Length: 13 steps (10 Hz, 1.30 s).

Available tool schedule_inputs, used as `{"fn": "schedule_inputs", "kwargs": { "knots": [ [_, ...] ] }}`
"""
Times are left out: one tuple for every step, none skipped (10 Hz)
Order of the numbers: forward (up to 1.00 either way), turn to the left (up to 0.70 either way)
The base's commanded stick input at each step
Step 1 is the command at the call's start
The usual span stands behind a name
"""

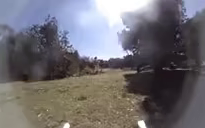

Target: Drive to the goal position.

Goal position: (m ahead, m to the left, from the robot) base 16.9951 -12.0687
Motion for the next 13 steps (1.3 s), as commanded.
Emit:
{"fn": "schedule_inputs", "kwargs": {
  "knots": [
    [0.70,0.00],
    [0.70,0.00],
    [0.70,0.00],
    [0.70,0.00],
    [0.70,0.00],
    [0.70,0.00],
    [0.70,0.00],
    [0.70,0.00],
    [0.70,0.00],
    [0.70,0.00],
    [0.70,0.00],
    [0.70,0.00],
    [0.70,0.00]
  ]
}}
